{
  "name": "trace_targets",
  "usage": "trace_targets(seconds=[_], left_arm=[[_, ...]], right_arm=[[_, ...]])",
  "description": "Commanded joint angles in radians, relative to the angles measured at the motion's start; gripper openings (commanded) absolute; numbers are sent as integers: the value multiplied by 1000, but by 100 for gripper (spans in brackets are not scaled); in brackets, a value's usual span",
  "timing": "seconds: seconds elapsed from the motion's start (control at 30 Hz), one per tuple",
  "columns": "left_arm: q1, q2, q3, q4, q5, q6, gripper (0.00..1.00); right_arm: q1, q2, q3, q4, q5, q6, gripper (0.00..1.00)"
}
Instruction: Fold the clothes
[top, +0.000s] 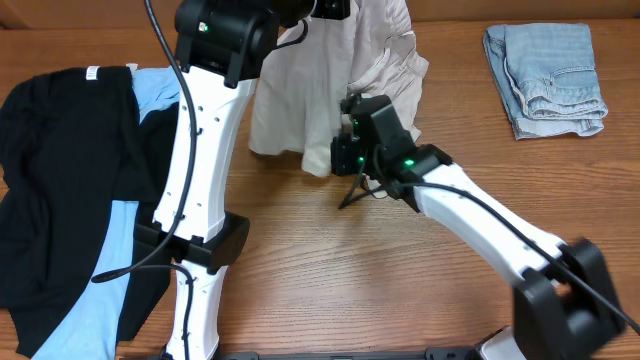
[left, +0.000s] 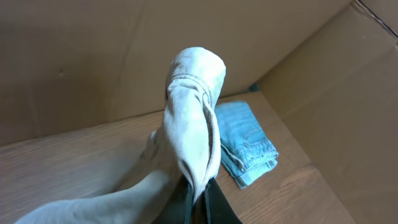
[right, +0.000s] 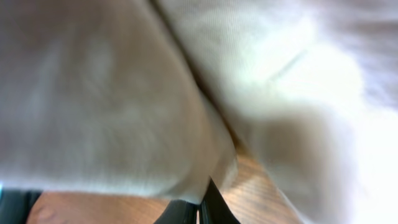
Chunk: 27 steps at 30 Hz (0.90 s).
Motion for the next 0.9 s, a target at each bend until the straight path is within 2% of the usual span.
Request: trace_targets(seconds=[0.0,0.03,0.17,0.37,0.47,0.57,0.73,0.87], left_arm=[[29,-68,35,20,-25,-14,4],[37,-80,35,11,-89,-13,4],[37,-114,35,-25,-286,33,4],[37,-171,35,-104,-492,108,4],[37,-206,35,-155,-528,172,4],[36,-230,35,-187,-527,174,4],[35,-249,35,-278,-522,174,4],[35,-243,34,-392,-495,174,4]], right_arm=[[-7,-140,5,-95,-6,-7,4],[-7,-200,5,-175,-6,-7,4],[-16,-322,6,-301,-6,-7,4],[-111,-542,25,-405,0,-9,4],[-229,-660,69,-451,9,-11,4],[-351,-727,109,-477,8,-36,4],[-496,-760,190,-530,5,-84,4],[-545,-756,228,-546,2,-123,4]])
